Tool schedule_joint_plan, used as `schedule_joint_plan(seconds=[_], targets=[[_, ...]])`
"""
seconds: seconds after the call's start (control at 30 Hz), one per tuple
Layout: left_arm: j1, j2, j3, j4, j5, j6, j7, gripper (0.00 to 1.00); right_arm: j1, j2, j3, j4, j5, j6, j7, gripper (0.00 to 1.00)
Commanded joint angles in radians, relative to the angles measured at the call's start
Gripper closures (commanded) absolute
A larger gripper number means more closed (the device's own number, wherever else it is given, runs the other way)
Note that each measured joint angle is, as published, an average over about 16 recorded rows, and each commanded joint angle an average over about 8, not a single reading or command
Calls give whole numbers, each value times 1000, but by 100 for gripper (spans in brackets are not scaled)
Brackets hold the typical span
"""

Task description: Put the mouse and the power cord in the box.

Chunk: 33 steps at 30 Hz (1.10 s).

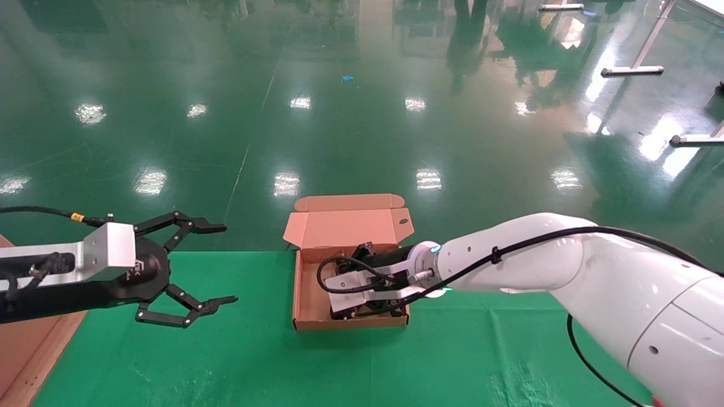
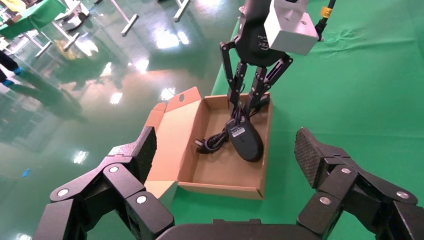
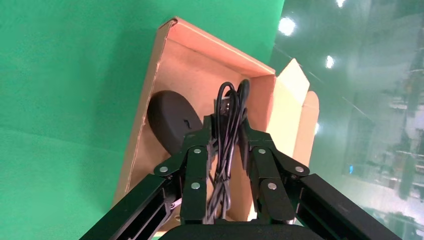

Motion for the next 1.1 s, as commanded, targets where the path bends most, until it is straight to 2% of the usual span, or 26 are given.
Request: schedule_joint_plan(seconds=[0.03, 0.53, 1.1], targets=[[0, 0, 0, 0, 0, 0, 0, 0, 0, 0, 1, 0, -2, 0, -1, 0], [6, 0, -6, -13, 0, -4, -10, 0, -4, 13, 21, 12, 0, -18, 4, 0], [152, -49, -172, -282, -22, -16, -242, 0, -169, 214, 310, 182, 181, -229, 134, 0]])
